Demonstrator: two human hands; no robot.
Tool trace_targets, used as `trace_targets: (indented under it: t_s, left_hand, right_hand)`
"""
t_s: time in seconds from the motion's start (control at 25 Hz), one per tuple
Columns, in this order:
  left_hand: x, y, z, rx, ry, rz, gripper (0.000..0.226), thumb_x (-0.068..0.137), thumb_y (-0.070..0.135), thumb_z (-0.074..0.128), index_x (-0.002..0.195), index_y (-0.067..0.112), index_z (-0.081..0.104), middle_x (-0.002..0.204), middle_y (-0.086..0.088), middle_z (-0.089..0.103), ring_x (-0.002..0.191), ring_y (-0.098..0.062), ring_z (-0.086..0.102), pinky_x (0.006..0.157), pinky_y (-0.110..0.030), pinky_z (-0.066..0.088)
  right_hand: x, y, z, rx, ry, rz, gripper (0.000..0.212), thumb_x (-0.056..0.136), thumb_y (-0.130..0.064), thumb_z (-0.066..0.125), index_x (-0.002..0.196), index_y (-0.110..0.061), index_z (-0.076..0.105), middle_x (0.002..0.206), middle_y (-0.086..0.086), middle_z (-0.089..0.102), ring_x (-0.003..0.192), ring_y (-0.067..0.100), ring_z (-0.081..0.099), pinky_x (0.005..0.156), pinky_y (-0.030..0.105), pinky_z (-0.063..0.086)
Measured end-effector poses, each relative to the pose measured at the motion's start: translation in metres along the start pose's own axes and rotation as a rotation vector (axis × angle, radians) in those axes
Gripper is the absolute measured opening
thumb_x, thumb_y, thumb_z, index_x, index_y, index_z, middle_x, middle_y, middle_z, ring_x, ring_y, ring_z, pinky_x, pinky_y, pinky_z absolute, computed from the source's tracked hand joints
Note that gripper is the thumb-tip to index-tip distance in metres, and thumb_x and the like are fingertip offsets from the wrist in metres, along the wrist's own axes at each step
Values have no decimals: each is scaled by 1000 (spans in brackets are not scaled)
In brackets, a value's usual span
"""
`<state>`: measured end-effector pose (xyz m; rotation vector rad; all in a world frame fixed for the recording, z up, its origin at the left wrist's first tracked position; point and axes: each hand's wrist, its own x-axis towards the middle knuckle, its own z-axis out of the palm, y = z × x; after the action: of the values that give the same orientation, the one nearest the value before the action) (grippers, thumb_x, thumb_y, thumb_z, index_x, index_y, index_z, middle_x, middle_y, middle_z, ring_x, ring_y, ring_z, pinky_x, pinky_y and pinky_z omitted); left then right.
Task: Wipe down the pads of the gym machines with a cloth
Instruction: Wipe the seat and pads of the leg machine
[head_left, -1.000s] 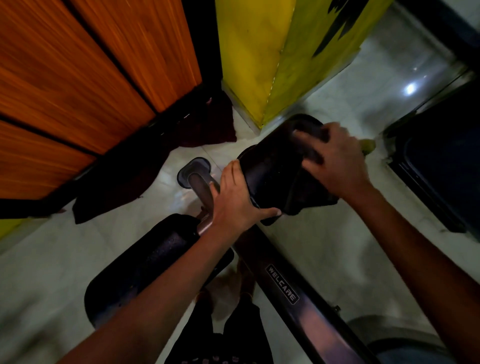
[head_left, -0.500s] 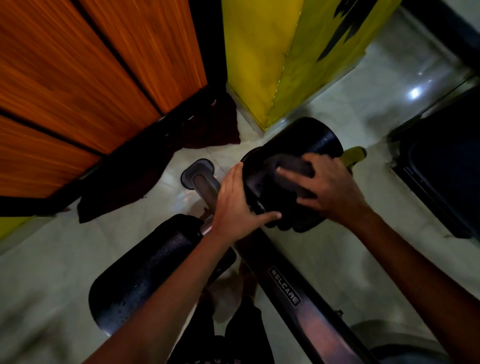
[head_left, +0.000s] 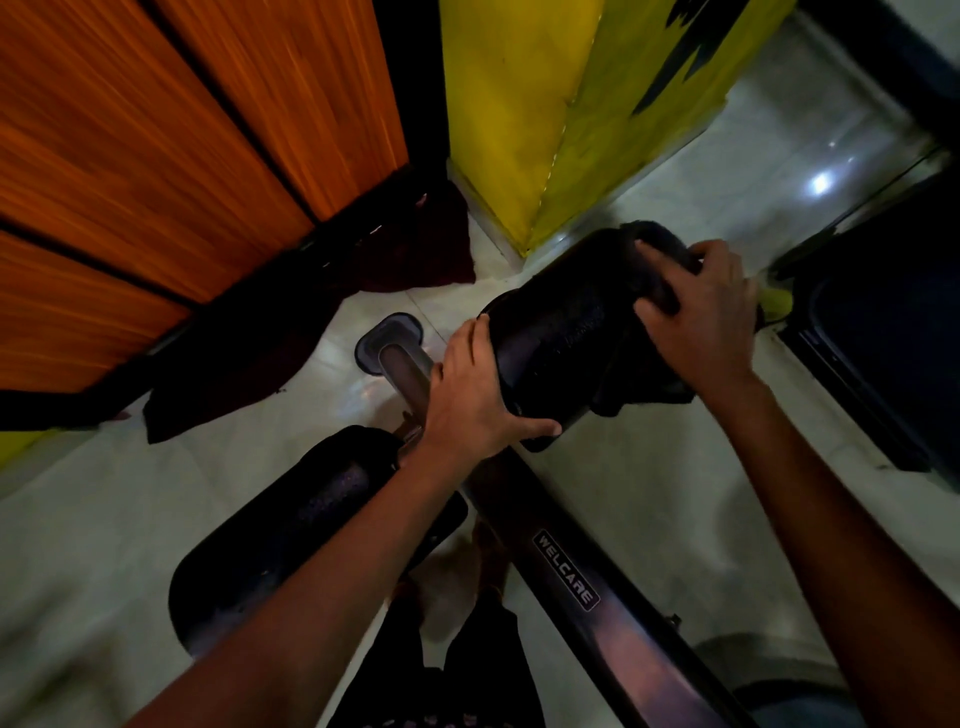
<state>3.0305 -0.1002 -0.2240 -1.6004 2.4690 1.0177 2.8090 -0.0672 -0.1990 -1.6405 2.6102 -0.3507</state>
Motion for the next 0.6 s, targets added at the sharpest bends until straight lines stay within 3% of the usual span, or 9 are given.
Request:
trace_targets:
  t_s: [0.16, 0.2, 0.36, 0.6]
  left_hand:
    - [-15, 11, 16, 21, 102, 8, 133, 55, 58, 81, 150, 8, 2, 157, -10, 6, 145, -25, 3, 117, -48, 16]
    - [-17, 14, 19, 45, 132, 9, 131, 57, 58, 80, 150, 8, 3, 157, -11, 5, 146, -26, 2, 117, -48, 14]
    - [-24, 21, 27, 106, 180, 21, 130, 58, 59, 79, 150, 7, 3, 158, -12, 4, 146, -27, -1, 115, -48, -1]
    - [-14, -7, 8, -140, 81, 95, 132, 52, 55, 85, 148, -1, 13, 154, -16, 18, 143, -28, 14, 115, -29, 4]
  right_hand:
    - [-24, -13, 9, -48, -36, -453, 60, 70, -43, 45, 126, -28, 59, 105, 22, 55, 88, 37, 54, 71, 42, 42]
    - [-20, -7, 7, -41, -51, -495, 60, 70, -43, 45, 126, -27, 59, 105, 23, 55, 87, 38, 54, 70, 43, 44]
    - [1, 3, 0, -24, -23, -63, 64, 73, -46, 36, 132, -28, 54, 112, 24, 50, 98, 42, 49, 80, 49, 41]
    - [-45, -53, 11, -130, -31, -550, 58, 70, -42, 43, 123, -28, 60, 104, 15, 57, 88, 28, 38, 69, 37, 24]
